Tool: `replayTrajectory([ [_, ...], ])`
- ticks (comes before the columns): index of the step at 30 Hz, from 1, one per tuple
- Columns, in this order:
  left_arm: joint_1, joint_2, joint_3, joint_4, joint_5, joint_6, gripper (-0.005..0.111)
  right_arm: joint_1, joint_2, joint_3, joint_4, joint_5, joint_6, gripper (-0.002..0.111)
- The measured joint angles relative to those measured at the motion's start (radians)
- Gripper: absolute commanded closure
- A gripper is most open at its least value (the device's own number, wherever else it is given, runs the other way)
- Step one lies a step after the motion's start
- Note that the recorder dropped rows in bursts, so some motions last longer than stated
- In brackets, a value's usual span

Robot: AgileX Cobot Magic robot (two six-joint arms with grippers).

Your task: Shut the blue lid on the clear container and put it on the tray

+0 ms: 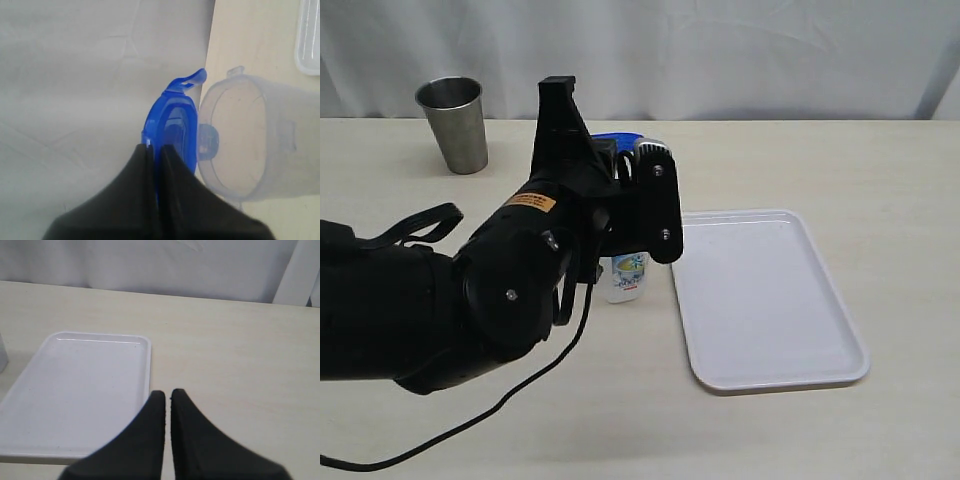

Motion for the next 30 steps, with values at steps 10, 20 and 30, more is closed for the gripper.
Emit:
replayTrajectory([
  [10,0.000,0.000,0.000,-0.004,0.089,0.000,0.107,0.000,0.000,0.000,0.000,0.000,0.000,0.104],
  [20,0.000,0.000,0.000,-0.045,0.110,0.000,0.107,0.000,0.000,0.000,0.000,0.000,0.000,0.104],
  [30,0.000,0.000,0.000,-0.083,0.173,0.000,0.107,0.000,0.000,0.000,0.000,0.000,0.000,0.104],
])
